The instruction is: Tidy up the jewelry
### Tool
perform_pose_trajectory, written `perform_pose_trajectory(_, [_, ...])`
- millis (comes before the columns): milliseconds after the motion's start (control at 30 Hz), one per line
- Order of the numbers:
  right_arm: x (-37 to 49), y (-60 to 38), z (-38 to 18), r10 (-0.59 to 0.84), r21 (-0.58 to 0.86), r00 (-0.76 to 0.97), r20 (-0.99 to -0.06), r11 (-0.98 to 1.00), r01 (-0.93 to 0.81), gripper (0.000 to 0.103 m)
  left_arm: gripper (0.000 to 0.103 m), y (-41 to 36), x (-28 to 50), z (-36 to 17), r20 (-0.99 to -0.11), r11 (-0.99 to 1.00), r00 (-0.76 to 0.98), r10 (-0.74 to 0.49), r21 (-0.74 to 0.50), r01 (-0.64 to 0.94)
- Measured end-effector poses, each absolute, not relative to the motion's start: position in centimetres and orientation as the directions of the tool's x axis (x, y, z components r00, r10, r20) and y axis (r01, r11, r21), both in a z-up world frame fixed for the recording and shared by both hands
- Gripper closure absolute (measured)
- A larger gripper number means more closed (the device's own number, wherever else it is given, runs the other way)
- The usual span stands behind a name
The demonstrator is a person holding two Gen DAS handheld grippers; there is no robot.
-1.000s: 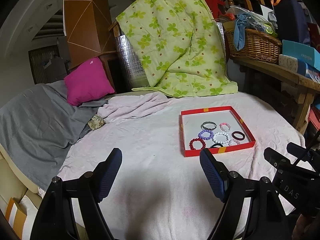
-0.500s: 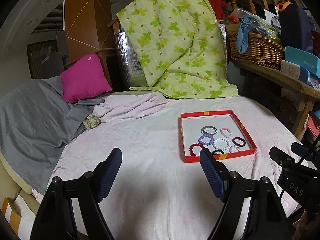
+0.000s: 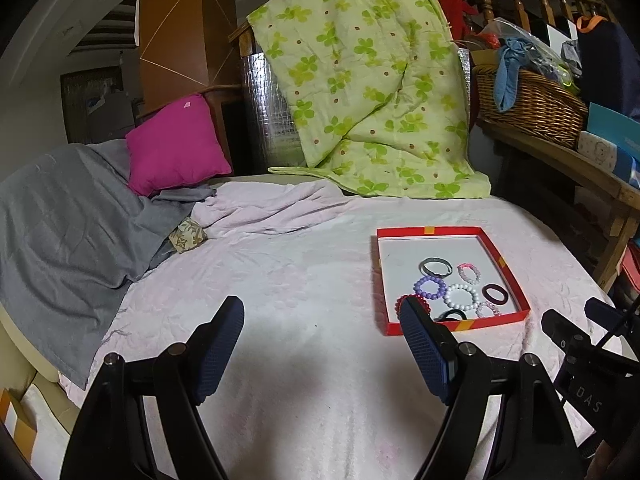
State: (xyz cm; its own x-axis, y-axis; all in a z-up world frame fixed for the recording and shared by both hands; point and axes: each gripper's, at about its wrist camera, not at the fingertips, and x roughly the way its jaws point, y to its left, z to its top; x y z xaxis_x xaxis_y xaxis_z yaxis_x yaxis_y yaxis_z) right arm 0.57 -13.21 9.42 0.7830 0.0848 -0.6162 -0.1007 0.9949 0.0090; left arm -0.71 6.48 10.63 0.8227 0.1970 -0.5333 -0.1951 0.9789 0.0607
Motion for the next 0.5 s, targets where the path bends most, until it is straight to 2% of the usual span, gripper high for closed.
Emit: perform_pose_trajectory(500, [2.9, -13.7, 7.8, 0.114, 0.044, 0.766, -0.633, 0.993, -0.112, 0.038, 0.022, 5.3, 0.9, 9.8, -0.526, 0.983, 0.831, 0.178, 0.067, -0.168])
